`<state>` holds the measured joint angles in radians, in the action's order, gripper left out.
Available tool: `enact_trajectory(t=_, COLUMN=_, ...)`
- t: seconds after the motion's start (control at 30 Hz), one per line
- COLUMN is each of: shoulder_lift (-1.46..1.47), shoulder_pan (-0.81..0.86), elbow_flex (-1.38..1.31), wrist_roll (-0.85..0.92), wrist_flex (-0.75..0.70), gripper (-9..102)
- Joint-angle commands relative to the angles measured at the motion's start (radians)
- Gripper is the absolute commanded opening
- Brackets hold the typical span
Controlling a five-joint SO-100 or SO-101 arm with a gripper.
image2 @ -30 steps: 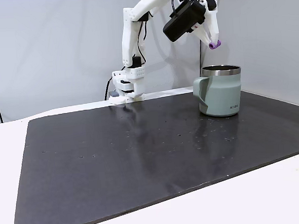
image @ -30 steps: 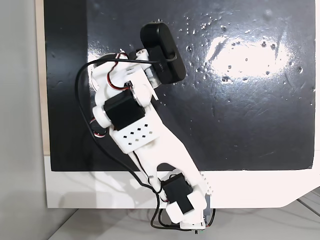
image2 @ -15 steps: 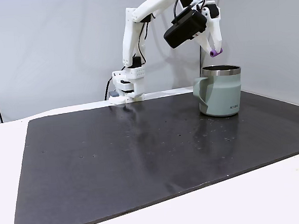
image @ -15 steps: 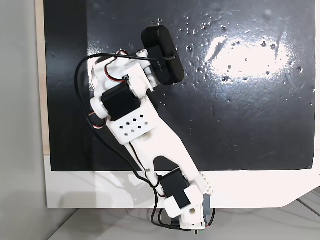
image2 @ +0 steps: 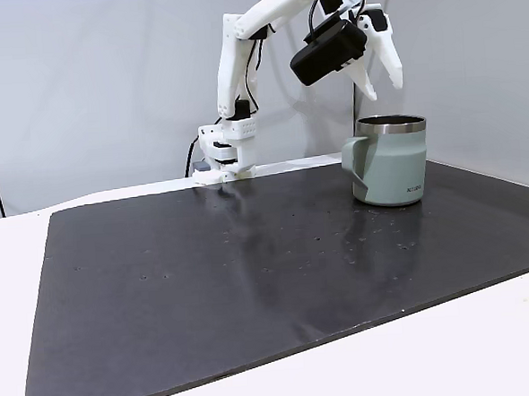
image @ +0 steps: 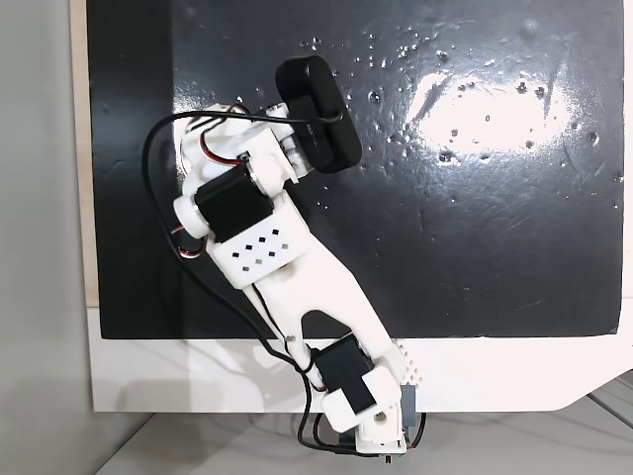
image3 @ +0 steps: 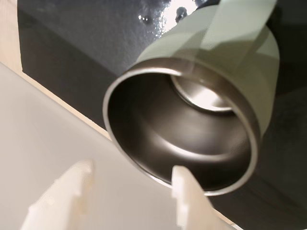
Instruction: Grasp a pengrip and put it in the cup.
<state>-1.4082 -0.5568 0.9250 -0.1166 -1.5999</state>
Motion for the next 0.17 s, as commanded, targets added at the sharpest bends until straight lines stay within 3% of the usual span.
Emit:
enact_trajectory(t=0.0, shoulder_lift=-0.023, shoulder_pan=0.02, elbow_flex=-0.066, wrist_roll=-0.008, wrist_flex=-0.017, gripper=21)
enact_trajectory(t=0.13, shoulder_lift=-0.023, shoulder_pan=0.028, elbow_flex=-0.066, wrist_roll=-0.005, wrist_flex=-0.018, gripper=21)
